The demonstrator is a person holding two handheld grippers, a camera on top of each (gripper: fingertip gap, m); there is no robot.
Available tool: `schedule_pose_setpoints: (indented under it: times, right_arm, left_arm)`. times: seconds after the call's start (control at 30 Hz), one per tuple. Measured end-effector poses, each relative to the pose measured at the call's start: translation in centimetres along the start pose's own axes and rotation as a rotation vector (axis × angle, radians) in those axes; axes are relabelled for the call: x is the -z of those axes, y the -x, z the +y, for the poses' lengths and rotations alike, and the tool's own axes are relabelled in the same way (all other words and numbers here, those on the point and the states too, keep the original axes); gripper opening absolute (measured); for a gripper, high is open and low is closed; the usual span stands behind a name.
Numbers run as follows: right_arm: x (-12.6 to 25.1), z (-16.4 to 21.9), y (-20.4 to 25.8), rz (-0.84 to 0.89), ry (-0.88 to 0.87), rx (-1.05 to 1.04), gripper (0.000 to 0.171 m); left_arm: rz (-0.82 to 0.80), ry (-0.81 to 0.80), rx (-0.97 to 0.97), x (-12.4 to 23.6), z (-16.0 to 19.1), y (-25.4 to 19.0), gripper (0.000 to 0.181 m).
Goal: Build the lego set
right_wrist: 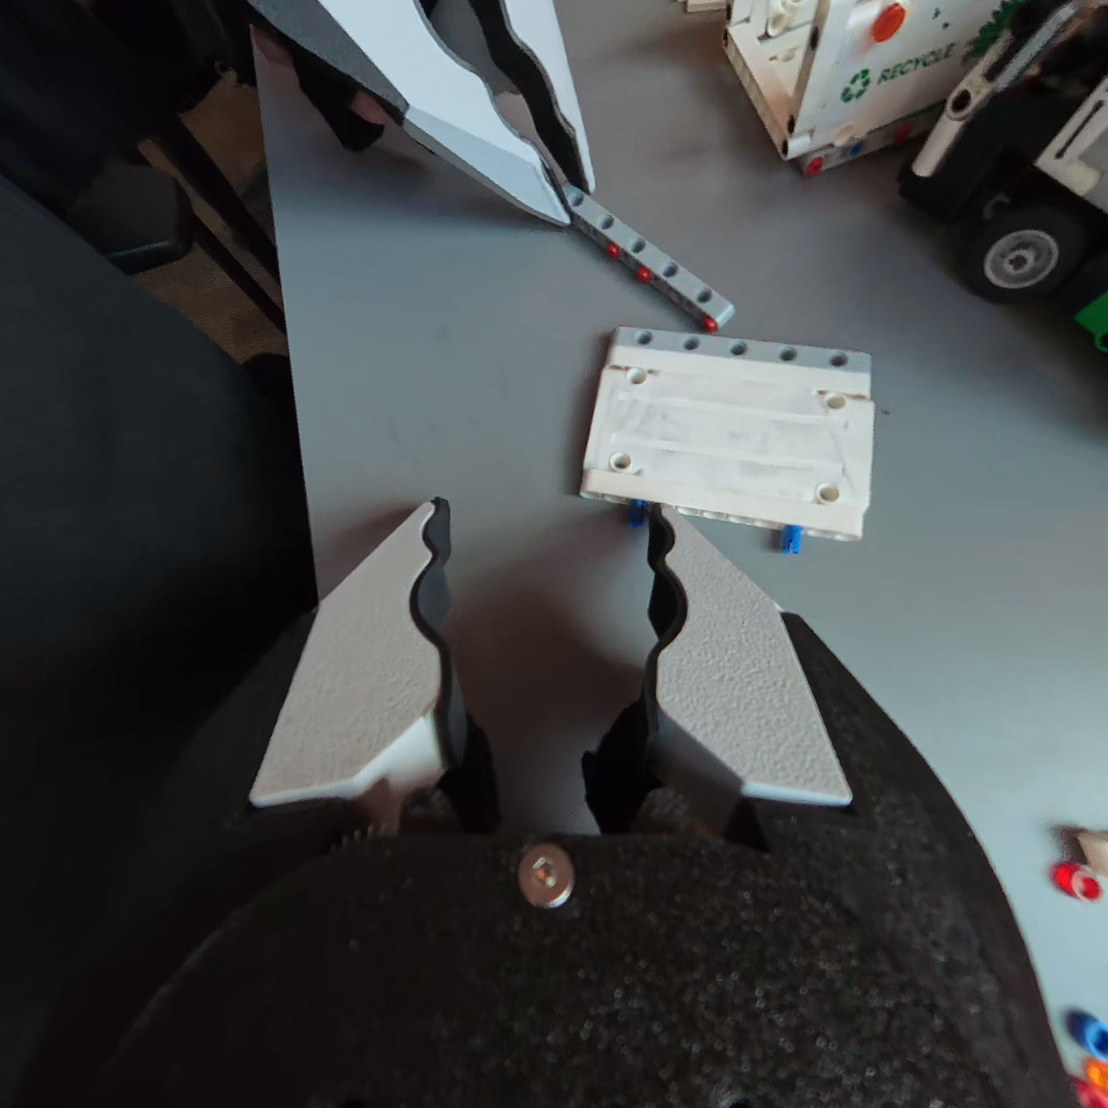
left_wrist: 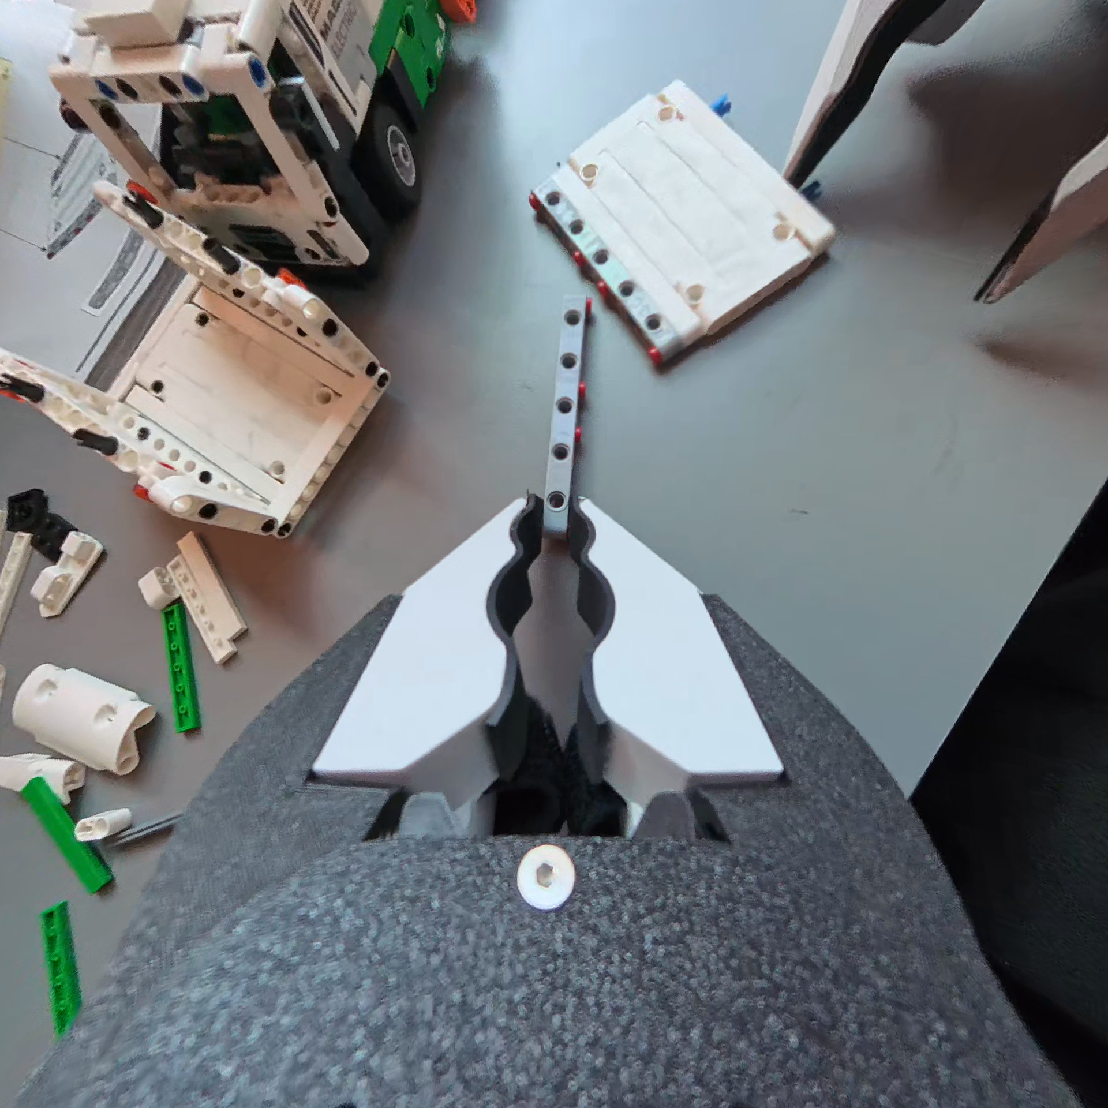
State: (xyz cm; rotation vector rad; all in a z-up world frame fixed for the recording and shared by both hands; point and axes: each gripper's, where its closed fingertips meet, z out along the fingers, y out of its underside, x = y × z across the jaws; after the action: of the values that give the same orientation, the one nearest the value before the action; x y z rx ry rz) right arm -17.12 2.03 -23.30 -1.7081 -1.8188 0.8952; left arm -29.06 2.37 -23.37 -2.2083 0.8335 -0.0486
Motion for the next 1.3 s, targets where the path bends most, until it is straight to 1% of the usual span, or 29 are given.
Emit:
schedule_pose_setpoints:
  times: [0.03, 0.1, 0.17, 0.23, 0.27, 0.37, 0.43, 0.5, 0.6, 0.7, 0.77, 0.83, 1.0, 1.07, 1.2, 1.27, 1.3]
  right_arm:
    - [-0.4, -0.5, 0.5, -0.020, -0.013, 0.002, 0.066]
    - [-1.1, -1.5, 1.1, -0.044, -0.042, 0.006, 0.067]
    - [-0.7, -2.1, 1.5, -0.064, -0.058, 0.013, 0.065]
    - [0.6, -2.4, 0.6, -0.033, -0.084, 0.019, 0.063]
    - [1.4, -2.4, -0.4, -0.002, -0.090, 0.018, 0.061]
    - [3.2, -1.8, -2.5, 0.049, -0.072, 0.029, 0.057]
    - [3.4, -1.2, -3.0, 0.080, -0.040, 0.059, 0.052]
    - [3.2, -0.7, -3.4, 0.124, -0.016, 0.093, 0.052]
    - [2.8, -0.3, -4.2, 0.198, -0.012, 0.140, 0.053]
    - [2.5, 0.6, -4.9, 0.221, 0.024, 0.170, 0.054]
    - [2.3, 1.0, -5.2, 0.203, 0.041, 0.168, 0.054]
    - [2.0, 1.1, -5.5, 0.172, 0.050, 0.161, 0.056]
    - [1.9, 0.4, -6.2, 0.123, 0.060, 0.208, 0.057]
    - [2.0, -0.1, -6.5, 0.101, 0.067, 0.231, 0.057]
    - [1.5, 0.1, -7.9, 0.078, 0.120, 0.273, 0.055]
    - [1.3, 0.0, -8.0, 0.064, 0.124, 0.272, 0.056]
    - [1.3, -0.3, -8.0, 0.056, 0.114, 0.273, 0.058]
  left_arm:
    - [-0.012, -0.006, 0.001, 0.3, -0.1, 0.3, 0.006]
    - [-0.038, -0.036, 0.007, 1.6, -0.5, 1.2, 0.006]
    - [-0.045, -0.083, 0.033, 3.3, -1.3, 1.8, 0.006]
    - [0.045, -0.149, 0.053, 4.2, -2.9, 0.2, 0.006]
    - [0.091, -0.159, 0.042, 4.1, -3.6, -1.2, 0.006]
    - [0.152, -0.110, -0.009, 2.0, -4.8, -5.1, 0.006]
    - [0.157, -0.072, -0.002, 0.5, -5.3, -6.8, 0.006]
    - [0.145, -0.033, 0.015, -0.7, -5.4, -7.8, 0.006]
    - [0.119, 0.005, 0.107, -1.6, -5.5, -8.1, 0.006]
    - [0.080, 0.038, 0.117, -2.2, -5.3, -7.8, 0.006]
    - [0.048, 0.049, 0.127, -2.5, -5.2, -7.5, 0.006]
    - [0.055, 0.049, 0.141, -2.7, -5.1, -7.8, 0.006]
    - [-0.011, 0.031, 0.174, -2.8, -5.3, -7.4, 0.007]
    - [-0.037, 0.036, 0.185, -2.9, -5.0, -7.1, 0.012]
    - [-0.025, -0.030, 0.248, -2.1, -5.4, -6.9, 0.033]
    - [-0.061, -0.041, 0.247, -1.6, -5.1, -5.8, 0.042]
    - [-0.083, -0.039, 0.238, -1.4, -4.8, -5.1, 0.052]
